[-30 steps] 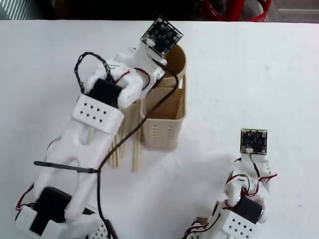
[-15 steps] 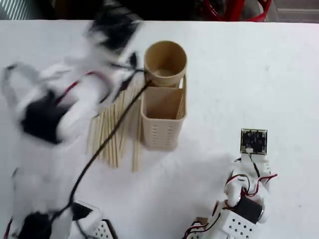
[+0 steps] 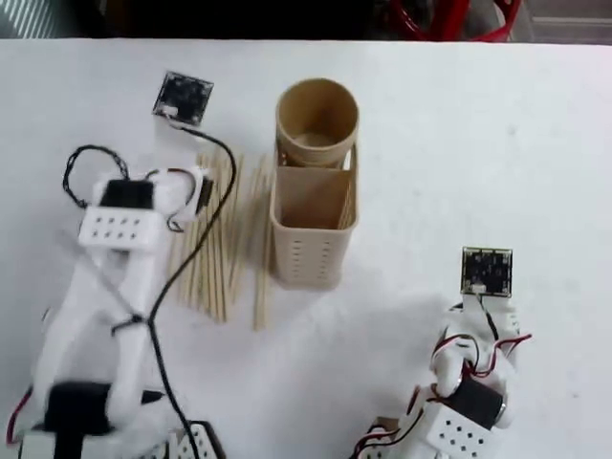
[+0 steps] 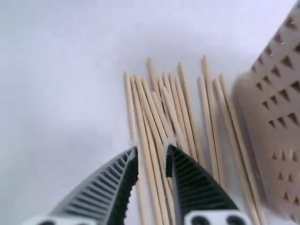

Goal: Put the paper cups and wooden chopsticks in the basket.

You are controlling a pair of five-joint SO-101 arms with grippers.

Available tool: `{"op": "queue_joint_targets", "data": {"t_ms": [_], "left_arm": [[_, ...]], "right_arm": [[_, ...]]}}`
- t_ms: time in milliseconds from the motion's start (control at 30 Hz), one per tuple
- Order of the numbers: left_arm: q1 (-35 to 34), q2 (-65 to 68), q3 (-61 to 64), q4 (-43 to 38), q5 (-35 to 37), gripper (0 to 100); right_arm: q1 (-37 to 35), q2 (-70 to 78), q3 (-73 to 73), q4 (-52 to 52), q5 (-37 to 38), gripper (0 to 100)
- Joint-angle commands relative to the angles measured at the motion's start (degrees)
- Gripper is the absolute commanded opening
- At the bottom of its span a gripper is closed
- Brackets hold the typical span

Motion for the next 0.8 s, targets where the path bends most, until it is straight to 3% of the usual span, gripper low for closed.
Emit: {"op": "queue_joint_targets", "data": {"t_ms": [0, 767], "left_arm": [[-0.4, 8.2, -4.1, -1.5, 1.8, 12], [0.6, 22.9, -6.8, -3.4, 2.2, 15]], "right_arm": [[0.4, -0.1, 0.5, 0.2, 0.1, 1.8], [0.4, -0.1, 0.5, 0.2, 0.1, 1.8]]}}
